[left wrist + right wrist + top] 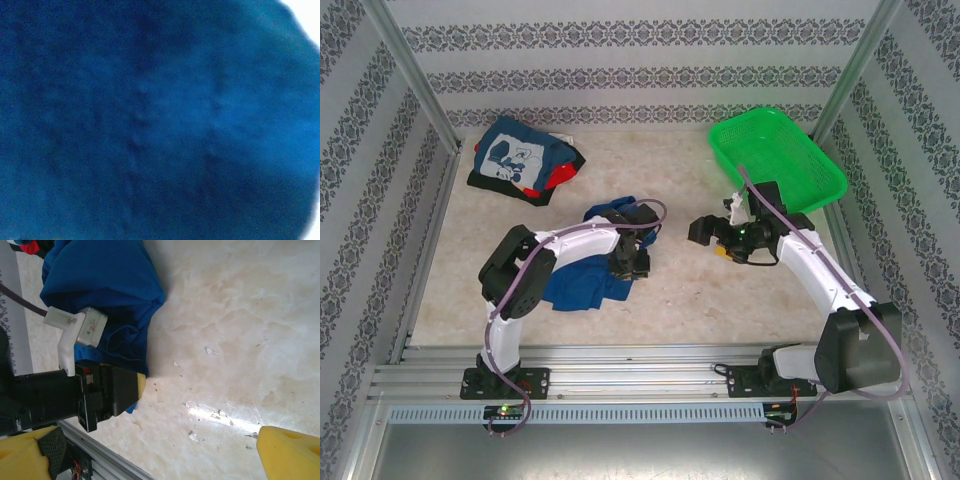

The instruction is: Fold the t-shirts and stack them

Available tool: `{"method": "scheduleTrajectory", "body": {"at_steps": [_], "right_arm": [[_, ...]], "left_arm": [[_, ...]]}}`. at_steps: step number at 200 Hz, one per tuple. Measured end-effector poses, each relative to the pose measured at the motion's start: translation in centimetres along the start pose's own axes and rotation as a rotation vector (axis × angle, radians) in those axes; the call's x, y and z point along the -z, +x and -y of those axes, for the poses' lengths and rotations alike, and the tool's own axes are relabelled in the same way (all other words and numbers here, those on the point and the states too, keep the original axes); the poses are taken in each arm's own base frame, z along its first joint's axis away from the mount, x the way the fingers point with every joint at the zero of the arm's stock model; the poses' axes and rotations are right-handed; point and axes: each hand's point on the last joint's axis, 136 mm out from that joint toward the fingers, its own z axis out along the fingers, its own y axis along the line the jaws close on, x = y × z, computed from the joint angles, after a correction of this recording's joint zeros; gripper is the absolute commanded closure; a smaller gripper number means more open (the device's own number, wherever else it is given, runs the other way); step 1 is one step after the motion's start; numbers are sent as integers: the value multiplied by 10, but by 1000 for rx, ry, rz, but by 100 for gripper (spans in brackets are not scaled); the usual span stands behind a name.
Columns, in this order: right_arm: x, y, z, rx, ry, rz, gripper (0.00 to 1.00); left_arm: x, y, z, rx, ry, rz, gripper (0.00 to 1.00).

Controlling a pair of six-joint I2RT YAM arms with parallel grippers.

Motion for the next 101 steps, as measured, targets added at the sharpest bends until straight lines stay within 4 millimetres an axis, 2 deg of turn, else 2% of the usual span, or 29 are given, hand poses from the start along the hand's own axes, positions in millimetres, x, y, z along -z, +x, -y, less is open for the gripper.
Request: {"method": "scheduleTrajectory", "body": {"at_steps": [37,64,84,101], "right_arm": [[-3,3,-3,9,-24,-2,2],[-14,17,-20,65,-55,-39,2],[-21,35,-33,95,-95,-60,2],[-27,53,-44,102,-127,-75,2]], "left_arm": [[4,-3,3,-15,4,9,100],[14,-11,6,-23,10,35,100],[38,-25,10,-20,39,84,100],[75,-47,11,-5,92,163,100]]}}
